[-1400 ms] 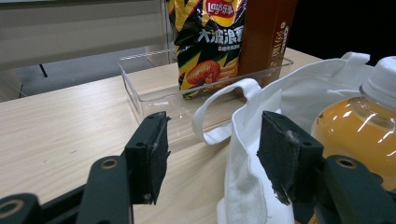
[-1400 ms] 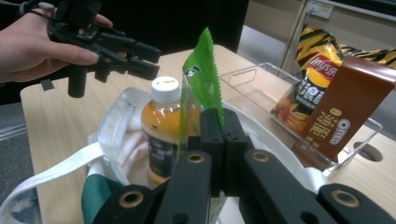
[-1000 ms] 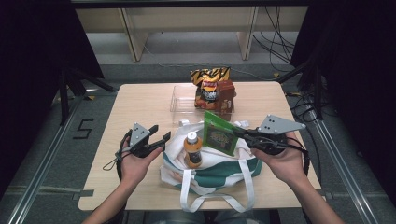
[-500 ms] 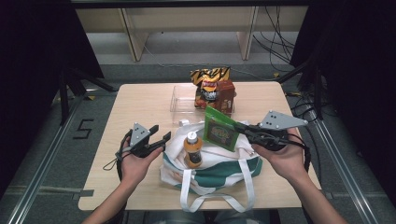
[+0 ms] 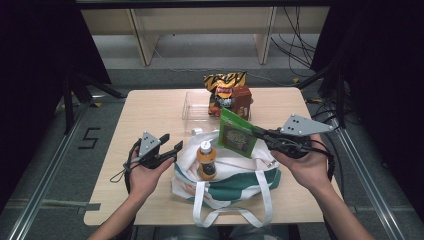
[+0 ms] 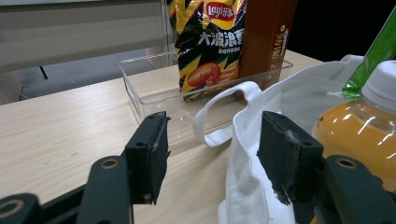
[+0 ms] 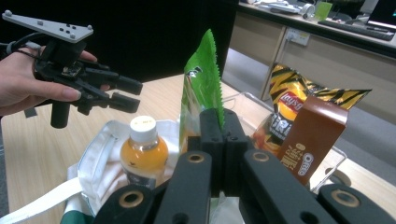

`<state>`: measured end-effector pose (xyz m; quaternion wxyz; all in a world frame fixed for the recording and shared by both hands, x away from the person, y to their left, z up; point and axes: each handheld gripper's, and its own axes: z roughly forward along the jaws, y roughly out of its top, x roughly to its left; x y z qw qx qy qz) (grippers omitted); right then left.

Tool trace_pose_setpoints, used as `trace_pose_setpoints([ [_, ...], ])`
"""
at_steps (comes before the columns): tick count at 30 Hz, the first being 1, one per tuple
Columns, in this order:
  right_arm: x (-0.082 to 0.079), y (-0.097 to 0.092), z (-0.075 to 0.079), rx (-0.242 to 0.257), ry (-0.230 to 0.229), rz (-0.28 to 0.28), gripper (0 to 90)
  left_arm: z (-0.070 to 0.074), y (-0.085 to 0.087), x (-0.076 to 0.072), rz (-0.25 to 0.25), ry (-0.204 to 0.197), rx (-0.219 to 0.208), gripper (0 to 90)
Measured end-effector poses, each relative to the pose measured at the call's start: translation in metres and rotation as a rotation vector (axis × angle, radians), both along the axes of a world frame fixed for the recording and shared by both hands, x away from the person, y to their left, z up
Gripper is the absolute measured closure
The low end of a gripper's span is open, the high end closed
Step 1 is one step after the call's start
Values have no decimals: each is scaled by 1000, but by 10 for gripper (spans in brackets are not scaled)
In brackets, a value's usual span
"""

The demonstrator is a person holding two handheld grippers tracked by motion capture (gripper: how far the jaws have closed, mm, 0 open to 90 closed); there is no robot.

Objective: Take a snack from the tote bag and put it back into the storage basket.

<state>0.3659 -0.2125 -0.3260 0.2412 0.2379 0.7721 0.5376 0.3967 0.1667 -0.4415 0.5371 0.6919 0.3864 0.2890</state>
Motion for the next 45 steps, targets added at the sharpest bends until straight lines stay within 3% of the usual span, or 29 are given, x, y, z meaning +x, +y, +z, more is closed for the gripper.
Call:
trace_pose_setpoints([
  [11, 3, -2, 10, 8, -29, -9, 900, 0, 0, -1, 12, 6, 9, 423],
  [13, 2, -3, 12, 11, -14, -6, 900, 0, 0, -1, 11, 6, 8, 423],
  [14, 4, -4, 12, 3, -35, -9, 900, 0, -1, -1, 11, 8, 8, 423],
  [17, 6, -3, 12, 12, -37, -13, 900, 1, -1, -1, 11, 7, 8, 423],
  [18, 6, -3, 12, 18, -18, -7, 900, 0, -1, -2, 13, 7, 9, 422],
  [23, 11, -1, 14, 9, -44, -6, 900, 0, -1, -1, 13, 5, 5, 423],
  [31, 16, 4, 18, 21, -41, -7, 900, 0, 0, -1, 21, 10, 3, 424],
  [32, 18, 3, 19, 12, -73, -2, 900, 0, 0, -1, 20, 10, 4, 424],
  [34, 20, 4, 20, 18, -79, -5, 900, 0, -1, -1, 18, 9, 5, 424],
  [35, 19, 5, 20, 35, -43, -6, 900, 1, -1, -1, 14, 2, 12, 424],
  [37, 21, 5, 22, 28, -66, -14, 900, 0, 0, 0, 8, -5, -1, 424],
  [41, 24, 6, 25, 27, -69, -24, 900, 1, 0, -2, 18, 6, -1, 424],
  [45, 26, 7, 26, 31, -45, -26, 900, 2, -1, -3, 15, 3, -1, 424],
])
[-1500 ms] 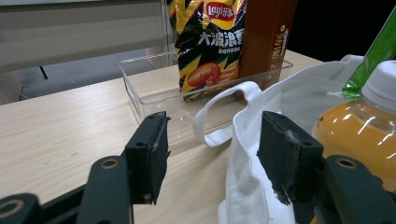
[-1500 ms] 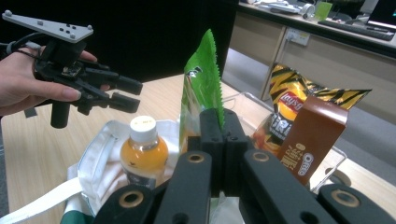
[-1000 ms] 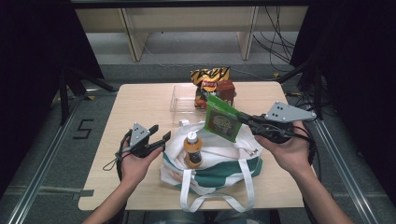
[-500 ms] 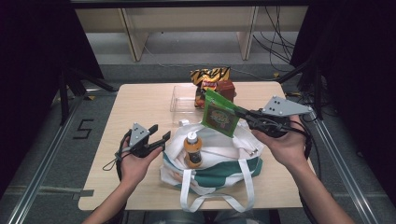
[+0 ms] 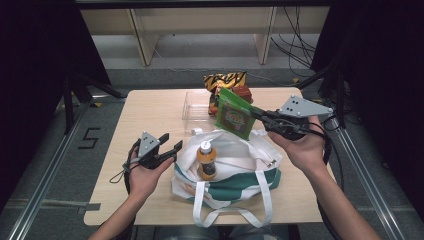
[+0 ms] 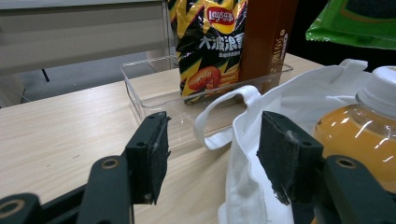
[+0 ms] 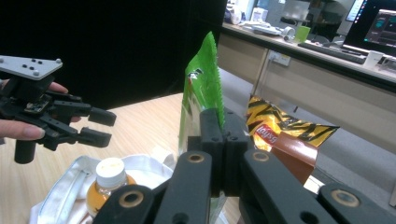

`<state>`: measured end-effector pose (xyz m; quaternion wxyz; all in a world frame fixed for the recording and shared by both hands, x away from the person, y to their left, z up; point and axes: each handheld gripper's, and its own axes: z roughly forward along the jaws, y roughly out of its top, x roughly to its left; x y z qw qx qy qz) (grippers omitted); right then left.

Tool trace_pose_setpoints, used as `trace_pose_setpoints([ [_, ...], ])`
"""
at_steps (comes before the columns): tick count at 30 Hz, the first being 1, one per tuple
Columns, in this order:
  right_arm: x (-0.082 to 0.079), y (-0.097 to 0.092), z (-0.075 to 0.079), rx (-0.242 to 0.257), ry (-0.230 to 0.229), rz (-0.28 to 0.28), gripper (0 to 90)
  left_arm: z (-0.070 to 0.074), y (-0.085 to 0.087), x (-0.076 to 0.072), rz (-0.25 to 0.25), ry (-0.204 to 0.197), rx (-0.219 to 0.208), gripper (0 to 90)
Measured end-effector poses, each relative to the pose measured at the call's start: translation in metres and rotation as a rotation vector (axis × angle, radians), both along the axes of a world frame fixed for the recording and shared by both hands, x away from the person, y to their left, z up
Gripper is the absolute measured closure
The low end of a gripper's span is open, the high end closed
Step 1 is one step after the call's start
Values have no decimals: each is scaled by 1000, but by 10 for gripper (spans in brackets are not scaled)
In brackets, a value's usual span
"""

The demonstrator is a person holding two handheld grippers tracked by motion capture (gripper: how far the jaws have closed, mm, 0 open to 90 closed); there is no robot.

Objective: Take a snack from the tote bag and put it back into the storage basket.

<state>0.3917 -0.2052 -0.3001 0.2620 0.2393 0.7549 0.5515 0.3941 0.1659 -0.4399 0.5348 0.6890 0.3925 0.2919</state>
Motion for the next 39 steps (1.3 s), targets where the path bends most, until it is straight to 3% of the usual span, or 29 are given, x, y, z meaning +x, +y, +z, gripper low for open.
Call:
trace_pose_setpoints([
  [1, -1, 0, 0, 17, 18, -8, 900, 0, 0, 1, -4, -3, 9, 424],
  [2, 2, 1, 0, 11, -5, -2, 900, -1, 0, 1, -1, 2, 4, 424],
  [4, 3, 1, 0, 10, 6, 0, 900, -1, 0, 2, -1, 1, 10, 424],
  [6, 7, 1, 1, 2, -21, -10, 900, -1, -1, 2, -4, 3, 9, 424],
  [16, 17, 9, 7, 4, -3, -11, 900, 0, 1, 1, 0, 4, -5, 423],
  [17, 19, 9, 8, -5, -38, -12, 900, 0, 1, 2, -13, -11, -6, 423],
  [21, 23, 10, 7, 14, -36, -22, 900, 0, -1, 1, -7, 2, -2, 422],
  [24, 27, 12, 5, 19, -10, -12, 900, -2, -2, 3, -10, 4, 1, 422],
  [34, 37, 18, 5, 10, -25, -34, 900, 0, -1, 1, -17, -1, 1, 422],
  [35, 37, 20, 4, 16, -5, -27, 900, 0, -1, 1, -16, -1, 1, 422],
  [37, 42, 20, 4, 10, -42, -28, 900, 0, -1, 1, -13, -1, -3, 422],
  [39, 43, 22, 3, 12, -22, -31, 900, 0, -1, 1, -12, 0, -5, 422],
])
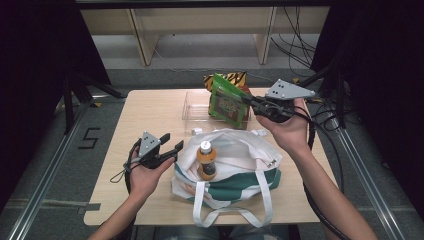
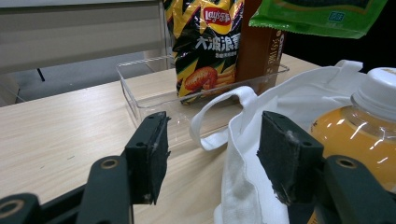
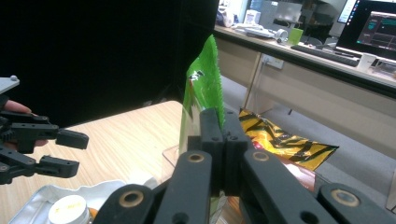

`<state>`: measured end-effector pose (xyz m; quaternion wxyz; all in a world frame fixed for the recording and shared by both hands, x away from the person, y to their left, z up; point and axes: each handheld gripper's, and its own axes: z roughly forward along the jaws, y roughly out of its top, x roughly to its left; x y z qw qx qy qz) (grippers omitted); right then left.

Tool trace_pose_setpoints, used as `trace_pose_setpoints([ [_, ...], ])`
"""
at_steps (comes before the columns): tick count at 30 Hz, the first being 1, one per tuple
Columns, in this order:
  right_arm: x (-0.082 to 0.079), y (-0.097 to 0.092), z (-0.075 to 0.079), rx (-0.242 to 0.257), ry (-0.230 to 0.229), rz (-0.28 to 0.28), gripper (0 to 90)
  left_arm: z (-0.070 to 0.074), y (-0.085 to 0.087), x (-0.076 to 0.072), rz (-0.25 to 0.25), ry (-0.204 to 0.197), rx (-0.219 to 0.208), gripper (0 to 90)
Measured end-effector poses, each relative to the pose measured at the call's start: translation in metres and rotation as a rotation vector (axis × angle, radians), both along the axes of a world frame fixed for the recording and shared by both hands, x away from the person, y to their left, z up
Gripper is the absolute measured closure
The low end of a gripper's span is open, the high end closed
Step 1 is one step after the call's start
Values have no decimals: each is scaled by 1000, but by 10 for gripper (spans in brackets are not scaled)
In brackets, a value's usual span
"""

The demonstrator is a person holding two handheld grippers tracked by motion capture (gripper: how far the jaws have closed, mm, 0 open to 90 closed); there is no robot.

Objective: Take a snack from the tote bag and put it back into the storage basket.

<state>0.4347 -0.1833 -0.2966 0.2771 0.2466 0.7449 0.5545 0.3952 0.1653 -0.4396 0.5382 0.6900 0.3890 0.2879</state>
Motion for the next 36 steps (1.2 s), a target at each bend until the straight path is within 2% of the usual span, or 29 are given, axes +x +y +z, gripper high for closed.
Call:
trace_pose_setpoints([
  [2, 2, 1, 0, 0, 1, -6, 900, 0, 0, 0, 4, 3, -3, 422],
  [3, 4, 0, -1, -8, -16, -2, 900, 0, 0, 0, 3, 2, 1, 421],
  [4, 4, 2, -1, 0, 4, 2, 900, 0, 0, 0, 3, 3, -2, 422],
  [6, 6, 2, -2, -5, 8, -1, 900, 0, 0, 0, -1, -1, 3, 422],
  [8, 8, 2, -2, -11, -8, -8, 900, 0, 0, 1, -3, -3, 11, 421],
  [11, 10, 4, -4, -4, 22, -9, 900, 0, 0, 0, 0, 1, 3, 422],
  [14, 14, 4, -3, -18, 4, -12, 900, 0, 0, 0, -1, -1, 3, 422],
  [16, 15, 6, -3, -14, 28, -14, 900, 0, 0, 0, 1, 1, 0, 421],
  [18, 18, 6, -4, -15, 7, -16, 900, -1, 1, 1, -4, -3, 9, 422],
  [27, 24, 9, -2, -10, 31, -31, 900, -1, 1, 1, -2, -1, 6, 421],
  [28, 26, 8, -2, -20, 6, -26, 900, -1, 1, 1, -2, -1, 6, 422],
  [31, 27, 9, -3, -23, 2, -31, 900, -1, 1, 1, -3, -3, 9, 422],
  [33, 29, 10, -5, -10, 24, -42, 900, -1, 1, 1, -2, 0, 7, 421],
  [35, 31, 10, -5, -18, 17, -37, 900, -1, 1, 1, -2, -1, 5, 421],
  [36, 31, 10, -5, -19, 35, -37, 900, -1, 1, 1, -2, -2, 7, 422],
])
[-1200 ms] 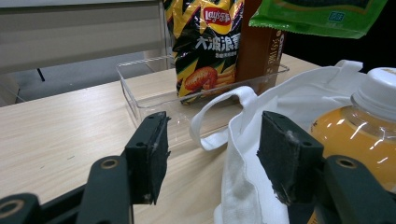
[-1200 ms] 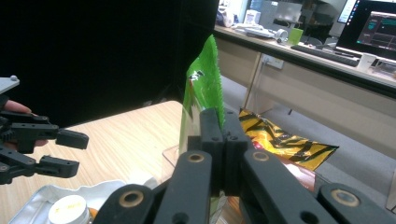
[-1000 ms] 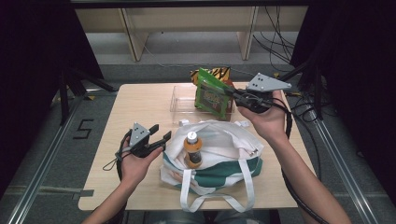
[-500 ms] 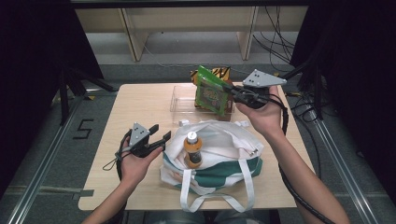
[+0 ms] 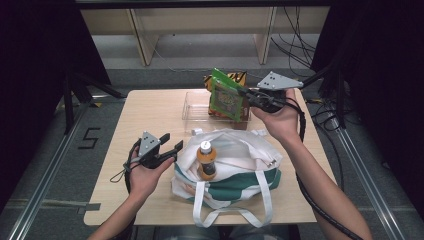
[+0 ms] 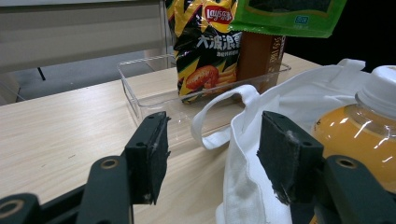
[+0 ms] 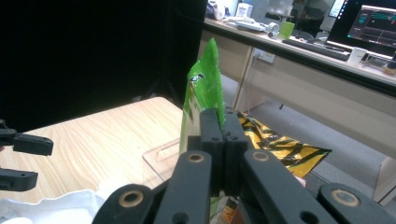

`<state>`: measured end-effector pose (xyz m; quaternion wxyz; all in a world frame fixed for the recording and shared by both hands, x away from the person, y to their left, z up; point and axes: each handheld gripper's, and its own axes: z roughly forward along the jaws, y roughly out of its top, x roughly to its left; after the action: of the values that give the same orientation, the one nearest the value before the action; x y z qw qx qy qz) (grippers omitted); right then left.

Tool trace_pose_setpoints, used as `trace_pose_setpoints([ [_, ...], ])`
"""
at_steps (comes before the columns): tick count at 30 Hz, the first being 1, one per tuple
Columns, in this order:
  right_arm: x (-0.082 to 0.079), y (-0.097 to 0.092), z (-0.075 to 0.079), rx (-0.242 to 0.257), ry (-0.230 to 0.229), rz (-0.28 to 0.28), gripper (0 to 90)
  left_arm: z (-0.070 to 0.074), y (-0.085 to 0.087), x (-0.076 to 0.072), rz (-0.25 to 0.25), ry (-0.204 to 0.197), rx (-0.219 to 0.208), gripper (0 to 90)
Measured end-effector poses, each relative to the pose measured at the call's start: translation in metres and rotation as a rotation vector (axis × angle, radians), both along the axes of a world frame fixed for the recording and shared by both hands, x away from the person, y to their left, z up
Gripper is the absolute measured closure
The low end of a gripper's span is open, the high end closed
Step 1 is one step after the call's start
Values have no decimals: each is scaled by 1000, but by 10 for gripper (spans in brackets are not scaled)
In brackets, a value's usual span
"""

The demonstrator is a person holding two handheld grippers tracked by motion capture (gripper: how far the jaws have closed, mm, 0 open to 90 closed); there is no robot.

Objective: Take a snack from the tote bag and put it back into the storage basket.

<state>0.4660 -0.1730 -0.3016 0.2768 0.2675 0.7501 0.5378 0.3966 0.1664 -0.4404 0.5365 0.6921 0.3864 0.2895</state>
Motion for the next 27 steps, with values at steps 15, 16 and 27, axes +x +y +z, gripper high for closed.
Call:
trace_pose_setpoints([
  [15, 21, 10, 0, -32, -37, -16, 900, 0, 1, 0, 3, 1, -5, 421],
  [16, 22, 10, 0, -28, -37, -22, 900, 1, 1, 0, 6, 3, -10, 421],
  [27, 33, 17, -5, -32, -28, -32, 900, 2, 2, 0, 5, -2, -17, 421],
])
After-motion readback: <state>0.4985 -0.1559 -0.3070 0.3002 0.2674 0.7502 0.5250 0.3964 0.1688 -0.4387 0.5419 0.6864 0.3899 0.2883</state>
